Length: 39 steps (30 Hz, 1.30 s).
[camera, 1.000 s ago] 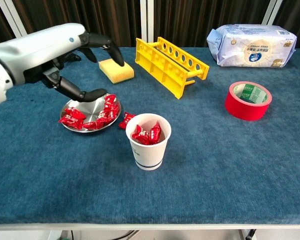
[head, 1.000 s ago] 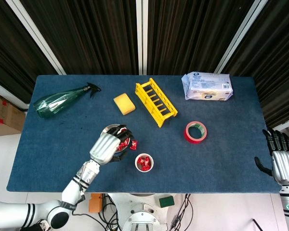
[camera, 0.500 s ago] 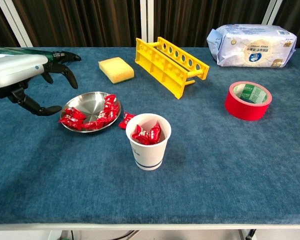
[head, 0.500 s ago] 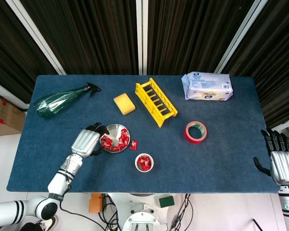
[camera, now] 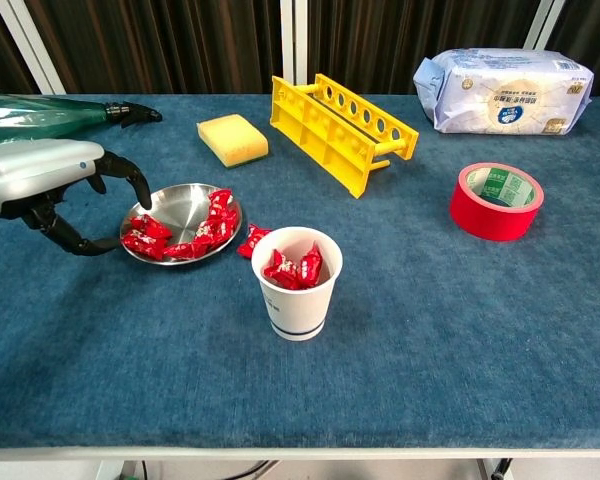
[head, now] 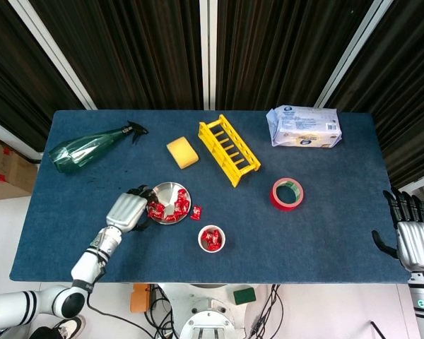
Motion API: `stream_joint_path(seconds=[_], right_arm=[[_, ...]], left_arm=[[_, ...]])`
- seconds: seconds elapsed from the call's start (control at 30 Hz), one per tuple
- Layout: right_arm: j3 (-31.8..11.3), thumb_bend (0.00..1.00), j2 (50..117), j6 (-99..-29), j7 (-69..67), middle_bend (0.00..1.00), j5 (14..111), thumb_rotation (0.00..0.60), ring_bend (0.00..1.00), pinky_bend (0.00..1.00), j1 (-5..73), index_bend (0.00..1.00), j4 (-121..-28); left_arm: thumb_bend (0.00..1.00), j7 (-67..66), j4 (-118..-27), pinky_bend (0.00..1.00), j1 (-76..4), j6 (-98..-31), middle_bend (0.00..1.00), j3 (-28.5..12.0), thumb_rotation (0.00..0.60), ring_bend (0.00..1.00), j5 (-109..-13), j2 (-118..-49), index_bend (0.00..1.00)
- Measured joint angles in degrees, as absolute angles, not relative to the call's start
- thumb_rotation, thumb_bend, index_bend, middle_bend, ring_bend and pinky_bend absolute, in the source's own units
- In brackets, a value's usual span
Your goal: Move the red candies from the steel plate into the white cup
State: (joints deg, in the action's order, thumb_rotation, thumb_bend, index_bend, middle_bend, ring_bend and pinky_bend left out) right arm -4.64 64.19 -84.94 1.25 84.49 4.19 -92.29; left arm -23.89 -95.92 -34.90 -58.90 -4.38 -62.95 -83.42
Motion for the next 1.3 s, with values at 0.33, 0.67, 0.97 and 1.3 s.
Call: stream_joint_path(seconds=[0.33,0.67,0.97,1.3], right_arm=[[-4.70,0.30,64.14,-84.78,1.08,0.00,84.37,0.600,0.00,0.00,4.26,0.00,-92.21],[-4.75,0.30,64.11,-84.49,1.12,0.00,84.14,0.600,0.00,0.00,4.37,0.00,-92.18],[-4.77,0.30,64.16,-84.40,1.25,0.00,84.01,0.600,0.00,0.00,4.41,0.00,-92.21],[-4.80,0.30,64.19,-84.42,1.31,0.00,83.94,0.600,0.00,0.00,4.40,0.00,-92.22]], left_arm=[[0.30,-25.89,-93.85,0.24,-36.15,-58.26,0.21,-5.26,0.600,0.11,-60.25,-85.31,0.39],[0.30,-26.83,-92.51,0.24,-36.74,-57.91,0.21,-4.80,0.600,0.11,-59.60,-86.39,0.41],[0.30,-27.72,-91.67,0.24,-36.99,-57.99,0.21,-4.46,0.600,0.11,-59.30,-86.94,0.44],[0.31,-27.65,-91.28,0.24,-37.21,-57.92,0.21,-4.45,0.600,0.11,-59.24,-87.39,0.47]])
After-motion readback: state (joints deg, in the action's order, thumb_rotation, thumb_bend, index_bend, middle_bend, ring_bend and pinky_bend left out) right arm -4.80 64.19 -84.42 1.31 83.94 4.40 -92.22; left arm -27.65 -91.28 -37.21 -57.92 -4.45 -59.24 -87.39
